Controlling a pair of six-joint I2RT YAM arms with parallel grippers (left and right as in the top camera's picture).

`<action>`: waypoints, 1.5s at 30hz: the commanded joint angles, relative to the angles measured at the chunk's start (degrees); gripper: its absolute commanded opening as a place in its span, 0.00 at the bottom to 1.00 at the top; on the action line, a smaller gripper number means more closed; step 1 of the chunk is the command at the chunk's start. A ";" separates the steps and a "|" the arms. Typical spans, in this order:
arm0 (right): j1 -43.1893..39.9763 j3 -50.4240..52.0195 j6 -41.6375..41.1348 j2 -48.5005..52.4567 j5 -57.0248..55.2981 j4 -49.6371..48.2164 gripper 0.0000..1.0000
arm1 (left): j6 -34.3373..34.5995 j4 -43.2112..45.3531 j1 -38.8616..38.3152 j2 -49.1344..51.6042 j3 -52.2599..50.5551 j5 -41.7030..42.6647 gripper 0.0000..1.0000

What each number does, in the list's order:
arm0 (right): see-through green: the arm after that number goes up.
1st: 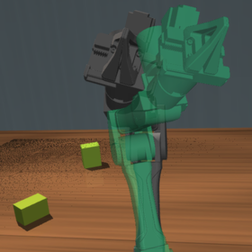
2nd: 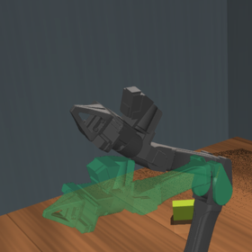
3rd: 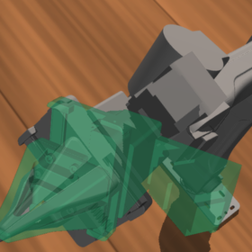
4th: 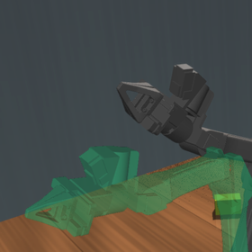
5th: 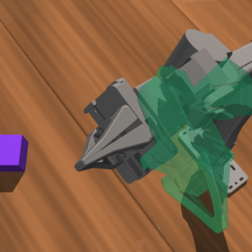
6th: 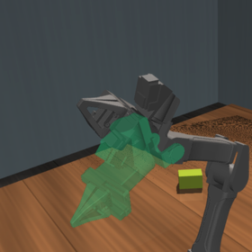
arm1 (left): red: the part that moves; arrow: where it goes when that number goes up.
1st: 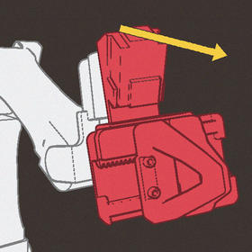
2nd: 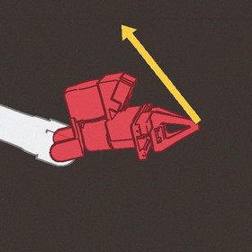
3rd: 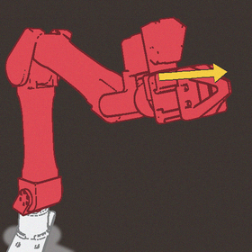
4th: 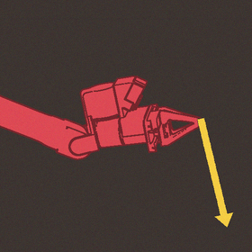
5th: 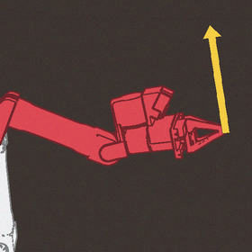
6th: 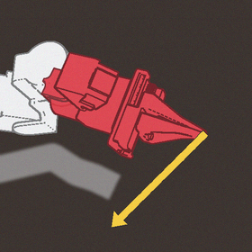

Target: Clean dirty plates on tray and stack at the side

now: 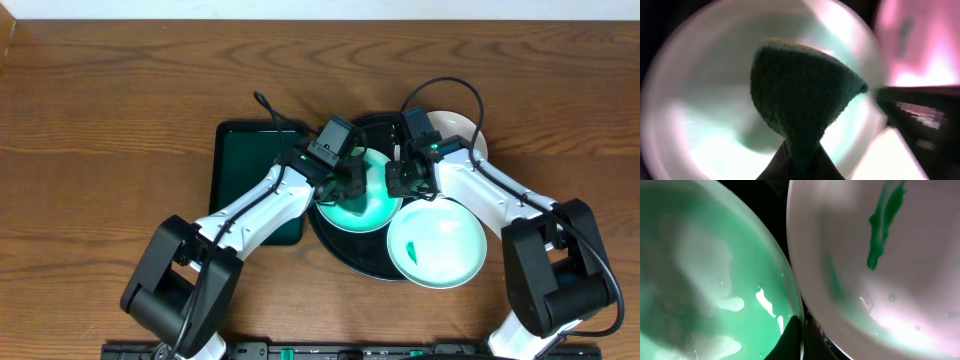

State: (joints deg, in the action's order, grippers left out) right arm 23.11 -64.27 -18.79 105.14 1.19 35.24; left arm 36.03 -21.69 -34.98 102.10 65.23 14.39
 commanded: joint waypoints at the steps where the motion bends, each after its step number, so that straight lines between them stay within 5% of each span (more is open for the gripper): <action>1: 0.98 0.33 0.83 -0.55 2.34 -0.35 0.01 | 0.04 -2.05 0.24 -0.17 -0.35 -11.28 0.08; 15: 0.98 0.33 0.83 -0.55 2.34 -0.35 0.01 | 0.09 -1.60 0.02 6.12 -3.58 -10.67 0.08; 27: 0.98 0.33 0.83 -0.55 2.34 -0.35 0.01 | 0.02 7.76 -0.42 6.36 -3.28 13.44 0.07; 38: 0.98 0.33 0.83 -0.55 2.34 -0.35 0.01 | -1.70 7.85 2.95 -2.38 -2.21 12.33 0.07; 45: 0.98 0.33 0.83 -0.55 2.34 -0.35 0.01 | -1.92 4.48 3.78 -7.41 -2.21 2.14 0.07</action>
State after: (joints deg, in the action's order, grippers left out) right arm 23.18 -64.27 -18.79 105.16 2.17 35.00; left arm 35.35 -15.68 -31.16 95.70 62.24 22.24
